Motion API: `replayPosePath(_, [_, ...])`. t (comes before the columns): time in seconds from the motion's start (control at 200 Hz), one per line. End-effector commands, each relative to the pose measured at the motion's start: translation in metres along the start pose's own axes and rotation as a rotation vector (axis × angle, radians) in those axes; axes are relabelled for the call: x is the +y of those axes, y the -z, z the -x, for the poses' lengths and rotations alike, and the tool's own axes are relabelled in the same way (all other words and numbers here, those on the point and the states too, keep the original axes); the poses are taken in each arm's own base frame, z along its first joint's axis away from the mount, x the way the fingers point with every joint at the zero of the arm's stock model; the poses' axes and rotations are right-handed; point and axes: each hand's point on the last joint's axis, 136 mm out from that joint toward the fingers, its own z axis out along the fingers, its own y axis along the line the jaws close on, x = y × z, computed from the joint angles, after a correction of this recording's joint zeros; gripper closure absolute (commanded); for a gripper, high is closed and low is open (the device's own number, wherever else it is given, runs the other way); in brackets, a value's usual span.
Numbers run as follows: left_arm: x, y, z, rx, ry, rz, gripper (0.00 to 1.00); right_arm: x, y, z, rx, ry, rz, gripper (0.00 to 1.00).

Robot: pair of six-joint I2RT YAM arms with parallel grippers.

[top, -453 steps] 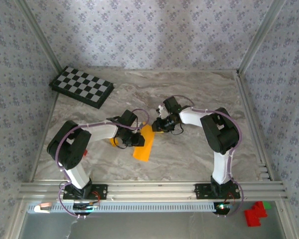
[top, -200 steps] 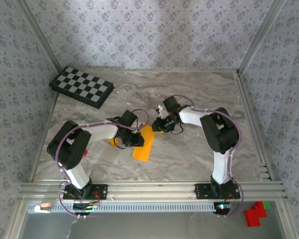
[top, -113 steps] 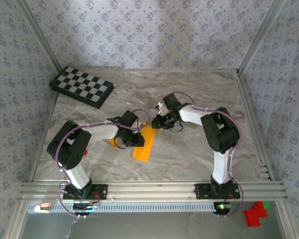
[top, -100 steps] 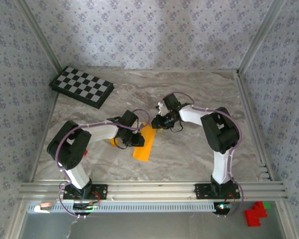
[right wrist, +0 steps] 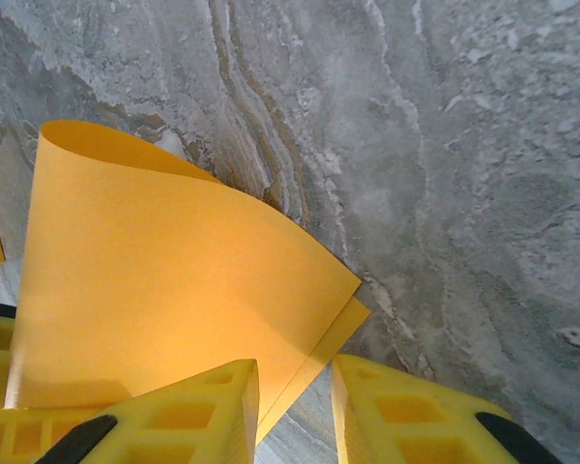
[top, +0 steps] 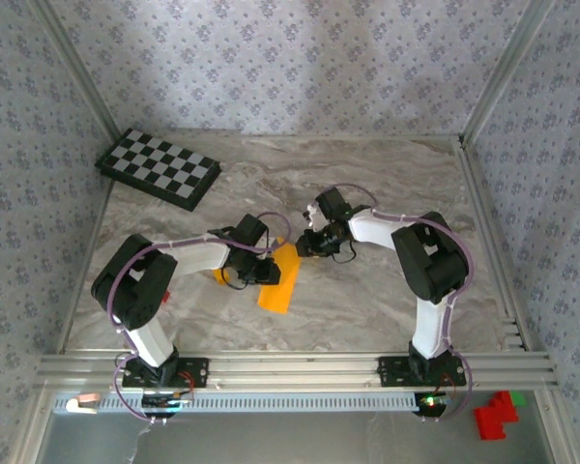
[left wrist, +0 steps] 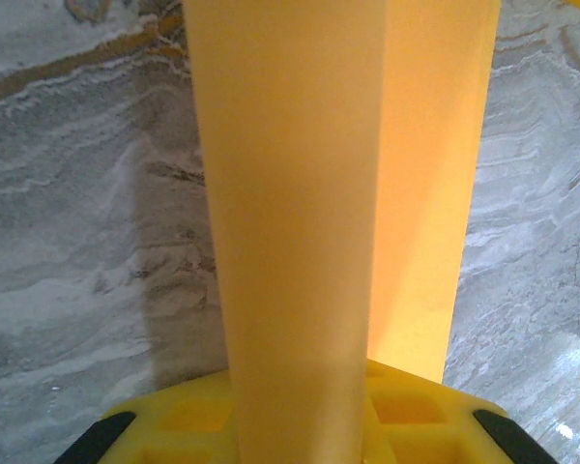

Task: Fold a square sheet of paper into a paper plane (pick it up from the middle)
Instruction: First fold the square sheet of paper in half at the center of the table.

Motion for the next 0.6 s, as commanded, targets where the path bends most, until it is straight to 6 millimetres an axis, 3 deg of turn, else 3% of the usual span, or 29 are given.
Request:
replayPosePath(0.0, [0.072, -0.013, -0.065, 0.2, 0.093, 0.285, 0.76, -0.006, -0.004, -0.002, 0.018, -0.024, -0.032, 0.73])
replayPosePath(0.54, [0.075, -0.01, -0.069, 0.217, 0.08, 0.305, 0.73, -0.011, -0.018, 0.003, 0.032, -0.055, -0.013, 0.73])
replayPosePath(0.555, [0.075, -0.01, -0.069, 0.219, 0.08, 0.308, 0.73, -0.005, -0.015, 0.013, 0.009, -0.041, -0.005, 0.74])
replayPosePath(0.6, [0.076, -0.009, -0.069, 0.217, 0.078, 0.312, 0.73, -0.004, -0.015, 0.016, 0.006, -0.039, -0.002, 0.74])
